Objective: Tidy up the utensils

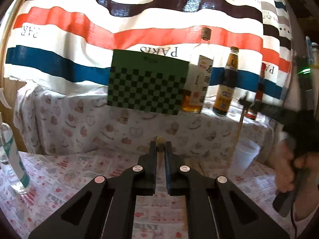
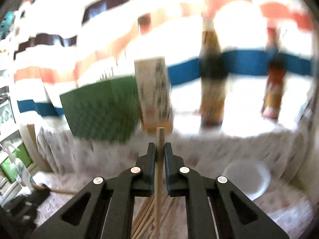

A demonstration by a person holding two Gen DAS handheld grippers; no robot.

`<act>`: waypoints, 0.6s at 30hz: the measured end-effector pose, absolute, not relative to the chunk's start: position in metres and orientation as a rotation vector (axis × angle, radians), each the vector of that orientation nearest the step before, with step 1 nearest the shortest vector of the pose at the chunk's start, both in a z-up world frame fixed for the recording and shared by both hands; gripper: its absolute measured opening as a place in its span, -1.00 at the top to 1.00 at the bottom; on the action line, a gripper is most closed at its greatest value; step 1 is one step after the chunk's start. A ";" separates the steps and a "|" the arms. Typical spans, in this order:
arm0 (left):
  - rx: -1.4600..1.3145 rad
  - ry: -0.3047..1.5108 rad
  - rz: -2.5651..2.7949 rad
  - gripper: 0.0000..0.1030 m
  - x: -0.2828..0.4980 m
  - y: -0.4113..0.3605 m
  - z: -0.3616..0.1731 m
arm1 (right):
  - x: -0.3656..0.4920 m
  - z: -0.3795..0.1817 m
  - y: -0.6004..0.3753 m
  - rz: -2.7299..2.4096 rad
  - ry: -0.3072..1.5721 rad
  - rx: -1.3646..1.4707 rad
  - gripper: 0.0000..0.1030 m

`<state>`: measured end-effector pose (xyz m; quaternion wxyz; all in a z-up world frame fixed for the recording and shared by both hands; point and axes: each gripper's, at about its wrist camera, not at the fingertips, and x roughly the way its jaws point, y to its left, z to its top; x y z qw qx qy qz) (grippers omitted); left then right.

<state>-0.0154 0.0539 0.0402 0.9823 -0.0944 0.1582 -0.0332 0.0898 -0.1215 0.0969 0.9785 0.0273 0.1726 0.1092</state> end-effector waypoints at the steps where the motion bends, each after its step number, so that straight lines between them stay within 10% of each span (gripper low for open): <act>1: -0.189 0.318 -0.079 0.88 -0.015 0.050 0.045 | 0.079 0.109 -0.132 0.223 0.308 0.056 0.82; 18: -0.118 0.237 -0.264 0.88 0.012 -0.075 0.145 | 0.038 0.185 -0.277 0.180 0.091 0.159 0.82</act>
